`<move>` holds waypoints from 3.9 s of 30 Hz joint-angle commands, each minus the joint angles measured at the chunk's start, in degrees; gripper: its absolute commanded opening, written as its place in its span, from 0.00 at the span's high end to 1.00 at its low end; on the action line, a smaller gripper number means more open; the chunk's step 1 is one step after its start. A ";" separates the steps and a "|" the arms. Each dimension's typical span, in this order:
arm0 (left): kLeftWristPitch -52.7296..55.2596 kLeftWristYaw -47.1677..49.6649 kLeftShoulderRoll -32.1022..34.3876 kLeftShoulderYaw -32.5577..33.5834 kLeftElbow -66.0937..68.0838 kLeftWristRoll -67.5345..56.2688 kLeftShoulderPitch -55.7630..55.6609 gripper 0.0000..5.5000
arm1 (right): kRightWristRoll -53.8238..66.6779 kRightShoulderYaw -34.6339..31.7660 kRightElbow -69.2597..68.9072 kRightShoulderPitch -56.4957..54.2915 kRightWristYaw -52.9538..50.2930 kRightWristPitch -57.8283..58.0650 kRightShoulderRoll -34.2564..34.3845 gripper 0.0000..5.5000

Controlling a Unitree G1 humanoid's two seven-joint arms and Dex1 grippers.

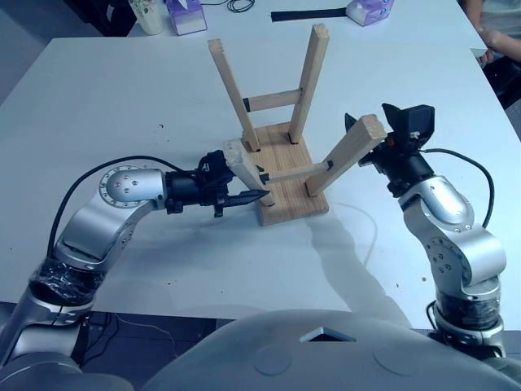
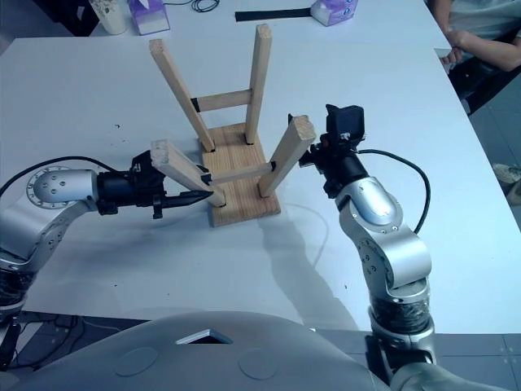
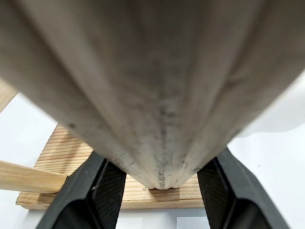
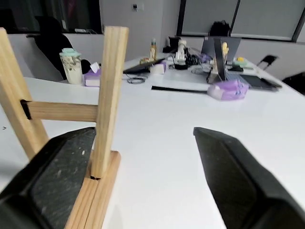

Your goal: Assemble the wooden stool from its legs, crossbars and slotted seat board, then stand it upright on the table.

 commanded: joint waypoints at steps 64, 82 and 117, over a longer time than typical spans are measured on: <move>-24.77 -11.16 -10.38 -0.33 19.50 15.22 3.53 0.49 | -6.89 11.75 -2.79 19.83 44.88 -4.01 -29.64 0.30; -26.45 -7.59 -18.30 -8.69 18.89 19.94 6.24 0.49 | -16.02 10.10 14.89 11.82 35.90 -11.34 -22.32 0.78; -61.68 12.90 -13.68 -2.07 83.05 42.85 -13.61 0.49 | -18.56 13.62 6.26 15.99 39.66 -8.30 -22.64 0.69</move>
